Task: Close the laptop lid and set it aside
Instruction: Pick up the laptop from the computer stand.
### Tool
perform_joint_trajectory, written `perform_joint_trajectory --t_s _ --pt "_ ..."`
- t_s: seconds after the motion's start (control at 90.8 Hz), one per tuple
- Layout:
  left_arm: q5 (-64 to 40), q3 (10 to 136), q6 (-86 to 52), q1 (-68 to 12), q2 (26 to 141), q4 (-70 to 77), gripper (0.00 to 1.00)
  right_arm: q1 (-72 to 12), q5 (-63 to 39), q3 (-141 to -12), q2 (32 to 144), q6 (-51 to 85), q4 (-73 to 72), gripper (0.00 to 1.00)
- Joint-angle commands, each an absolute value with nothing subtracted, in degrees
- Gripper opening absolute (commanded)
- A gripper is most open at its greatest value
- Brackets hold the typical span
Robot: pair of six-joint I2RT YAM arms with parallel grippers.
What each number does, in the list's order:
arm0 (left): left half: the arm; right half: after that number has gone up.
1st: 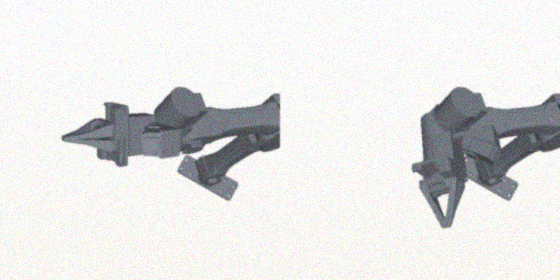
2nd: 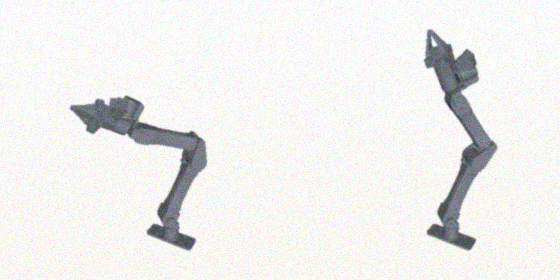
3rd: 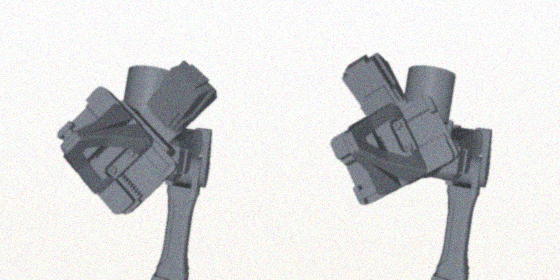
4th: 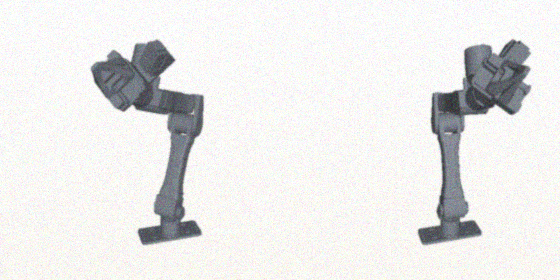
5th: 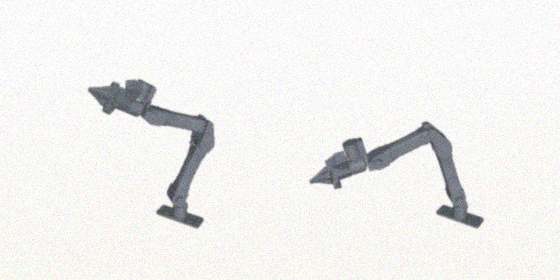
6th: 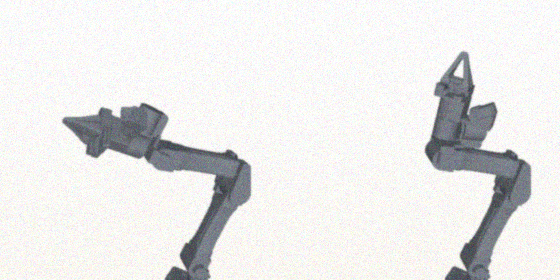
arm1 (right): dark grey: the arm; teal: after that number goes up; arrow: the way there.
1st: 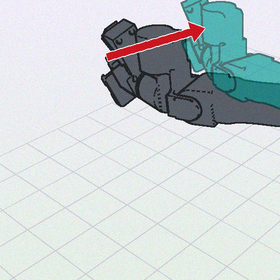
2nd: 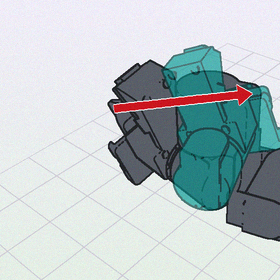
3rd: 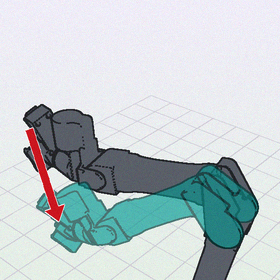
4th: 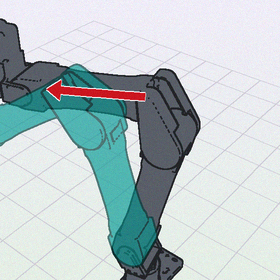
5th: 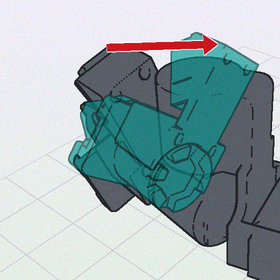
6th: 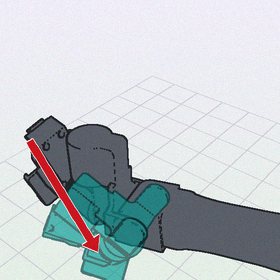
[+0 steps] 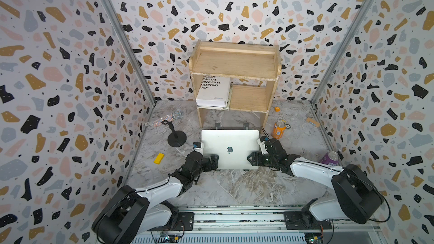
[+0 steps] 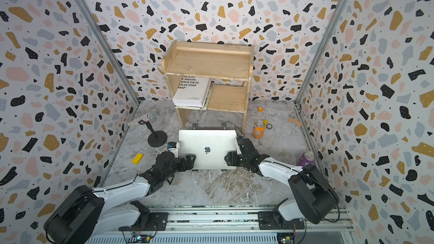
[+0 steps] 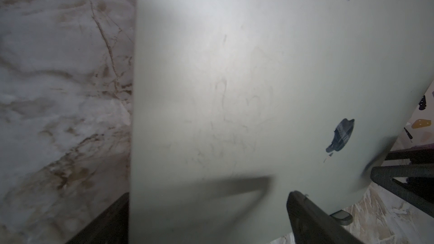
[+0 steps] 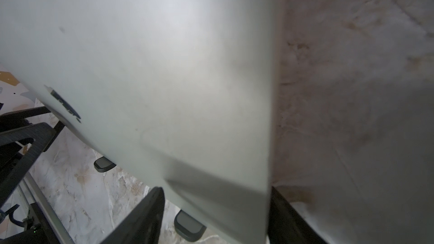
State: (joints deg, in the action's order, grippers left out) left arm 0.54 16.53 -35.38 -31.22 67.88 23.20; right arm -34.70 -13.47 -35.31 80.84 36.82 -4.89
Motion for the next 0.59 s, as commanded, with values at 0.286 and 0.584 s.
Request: perform_joint_trajectory --t_s 0.286,0.584 --pt "-6.98 22.00 -36.88 -31.74 65.64 25.55 0.99 -34.99 -18.43 -41.52 81.87 37.09 -6.24 0.67" --pt "-8.21 24.35 -37.12 -32.06 65.15 24.67 0.99 -35.23 -19.65 -43.91 81.20 37.18 -5.40 0.65"
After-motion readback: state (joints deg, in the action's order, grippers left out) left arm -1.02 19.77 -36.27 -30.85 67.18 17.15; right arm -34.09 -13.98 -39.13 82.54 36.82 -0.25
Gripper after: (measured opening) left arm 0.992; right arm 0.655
